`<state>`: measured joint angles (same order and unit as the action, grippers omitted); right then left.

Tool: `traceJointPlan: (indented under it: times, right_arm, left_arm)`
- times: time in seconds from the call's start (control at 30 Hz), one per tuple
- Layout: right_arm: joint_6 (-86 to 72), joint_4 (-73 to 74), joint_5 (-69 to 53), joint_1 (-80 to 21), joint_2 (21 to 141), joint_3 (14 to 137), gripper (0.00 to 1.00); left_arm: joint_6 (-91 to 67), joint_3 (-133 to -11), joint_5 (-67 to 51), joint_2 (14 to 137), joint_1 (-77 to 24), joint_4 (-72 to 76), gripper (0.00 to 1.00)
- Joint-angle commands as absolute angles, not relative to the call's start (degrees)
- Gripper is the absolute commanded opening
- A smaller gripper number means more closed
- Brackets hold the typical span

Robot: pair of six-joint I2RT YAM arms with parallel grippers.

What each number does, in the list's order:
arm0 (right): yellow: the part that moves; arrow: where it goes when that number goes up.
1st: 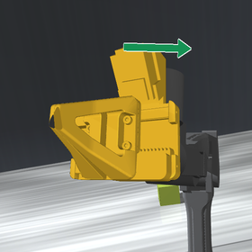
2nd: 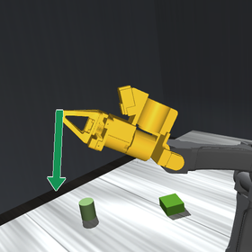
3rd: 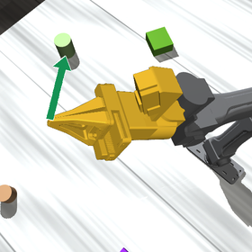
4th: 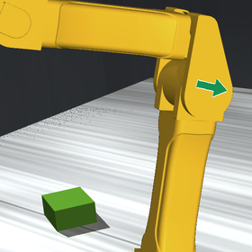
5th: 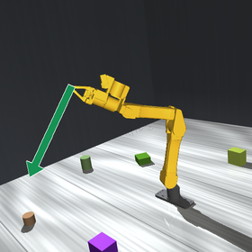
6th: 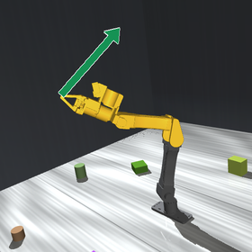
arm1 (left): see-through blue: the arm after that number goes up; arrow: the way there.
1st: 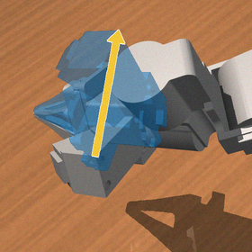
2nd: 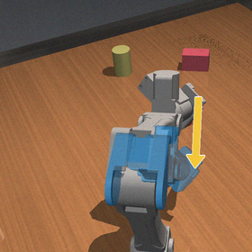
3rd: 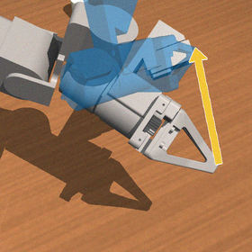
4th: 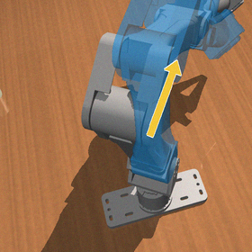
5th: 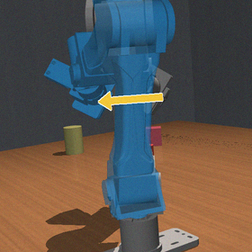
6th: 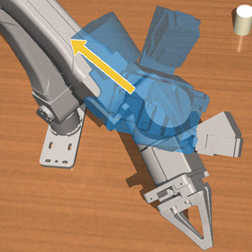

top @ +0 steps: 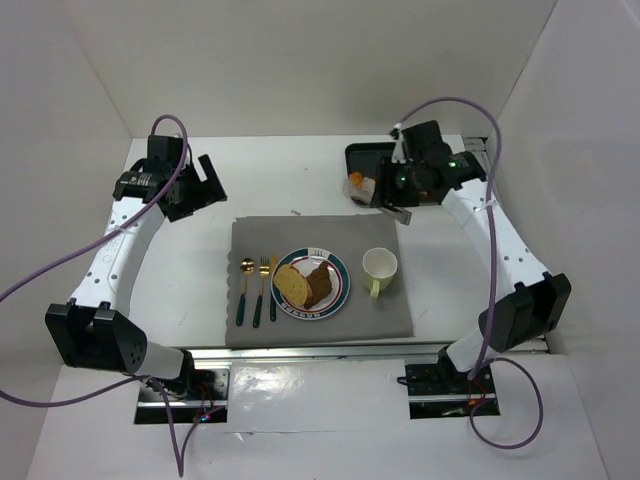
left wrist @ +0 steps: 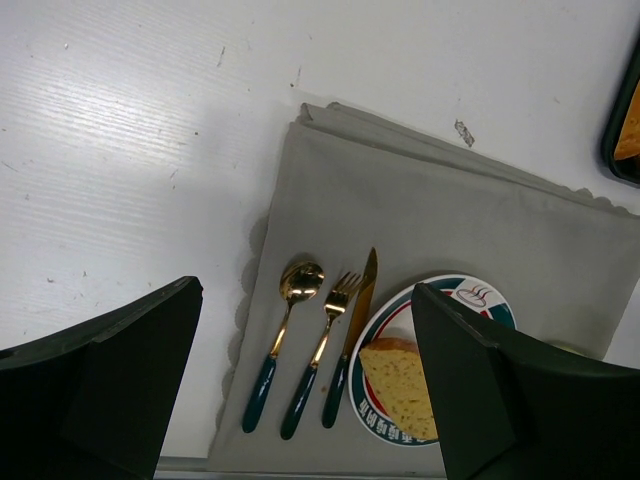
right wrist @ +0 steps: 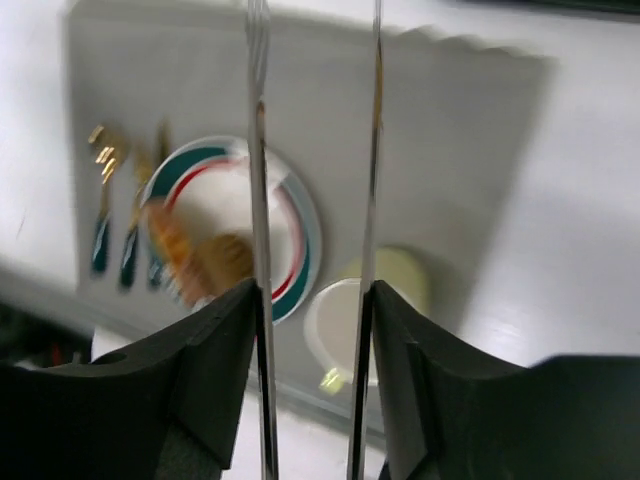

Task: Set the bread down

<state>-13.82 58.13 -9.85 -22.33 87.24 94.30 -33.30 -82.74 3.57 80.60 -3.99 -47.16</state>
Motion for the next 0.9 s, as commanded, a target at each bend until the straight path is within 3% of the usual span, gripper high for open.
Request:
traceJointPlan:
  times: [0.0,0.13,0.87]
  right_arm:
    - [-17.4,50.64,-2.03,-15.57,85.17,90.36,0.54]
    - [-18.37,47.2,-1.5,-11.26,89.29,90.35,0.54]
    - [-10.63,44.91,-5.53,-9.67,106.0,98.61,0.61]
  left_arm:
    - [-33.4,-82.62,3.34,80.85,-3.87,-45.09,0.99]
    - [-32.26,-84.37,2.81,81.39,-3.87,-45.7,0.99]
    - [-32.78,-84.9,3.26,84.9,-3.87,-45.18,0.99]
